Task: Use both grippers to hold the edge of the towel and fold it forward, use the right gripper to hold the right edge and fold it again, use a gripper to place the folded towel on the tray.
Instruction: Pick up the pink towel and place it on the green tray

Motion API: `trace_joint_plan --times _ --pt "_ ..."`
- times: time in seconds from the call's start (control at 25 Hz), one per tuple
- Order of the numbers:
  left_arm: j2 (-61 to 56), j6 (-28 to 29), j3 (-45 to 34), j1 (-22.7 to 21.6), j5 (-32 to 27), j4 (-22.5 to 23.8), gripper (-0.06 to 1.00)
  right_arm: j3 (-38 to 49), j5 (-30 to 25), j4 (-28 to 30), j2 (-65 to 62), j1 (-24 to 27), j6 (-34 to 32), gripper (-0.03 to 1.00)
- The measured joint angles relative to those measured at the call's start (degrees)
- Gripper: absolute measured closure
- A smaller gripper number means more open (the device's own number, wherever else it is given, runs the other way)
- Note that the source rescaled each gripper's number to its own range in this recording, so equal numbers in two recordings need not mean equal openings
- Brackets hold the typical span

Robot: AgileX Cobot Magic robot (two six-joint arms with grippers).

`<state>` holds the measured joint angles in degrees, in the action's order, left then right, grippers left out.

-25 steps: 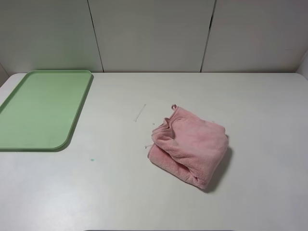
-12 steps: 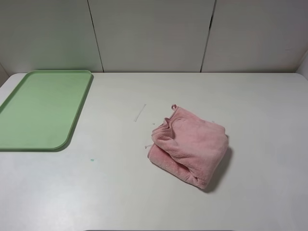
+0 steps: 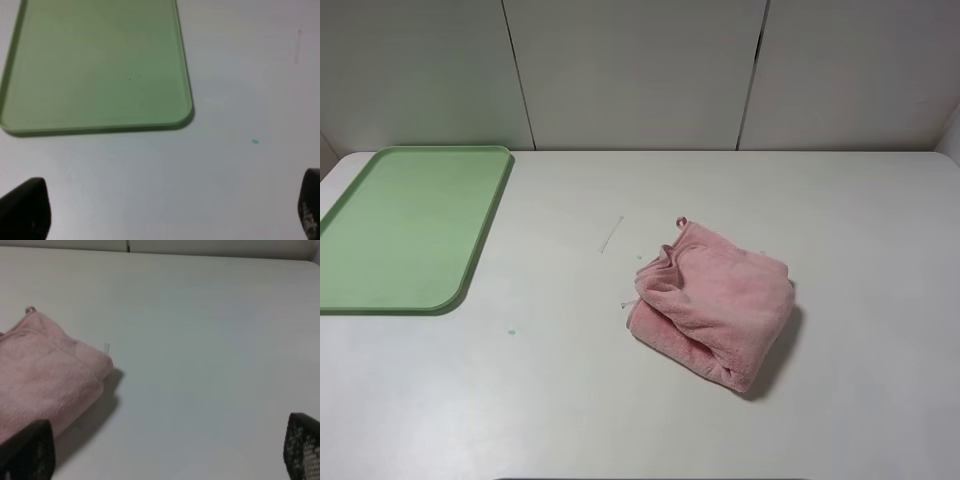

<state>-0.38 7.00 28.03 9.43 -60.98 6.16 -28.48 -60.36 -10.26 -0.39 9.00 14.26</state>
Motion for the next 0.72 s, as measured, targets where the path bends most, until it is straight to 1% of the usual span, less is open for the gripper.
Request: trace_joint_plan --times 0.12,0.4,0.52,0.6,0.72 --pt "0.00 0.00 0.00 0.00 0.00 -0.02 -0.06 0.00 0.00 0.00 0.00 0.00 0.02 -0.03" --pt "0.19 0.00 0.05 0.00 0.63 -1.84 -0.06 0.00 0.00 0.00 0.00 0.00 0.02 -0.03" --pt "3.67 0.00 0.34 0.00 0.95 -3.19 -0.06 0.00 0.00 0.00 0.00 0.00 0.02 -0.03" --pt "7.30 0.00 0.91 0.00 2.37 -4.98 -0.06 0.00 0.00 0.00 0.00 0.00 0.02 -0.03" --pt "14.05 -0.13 1.31 0.00 7.46 -7.83 -0.06 0.00 0.00 0.00 0.00 0.00 0.02 -0.03"
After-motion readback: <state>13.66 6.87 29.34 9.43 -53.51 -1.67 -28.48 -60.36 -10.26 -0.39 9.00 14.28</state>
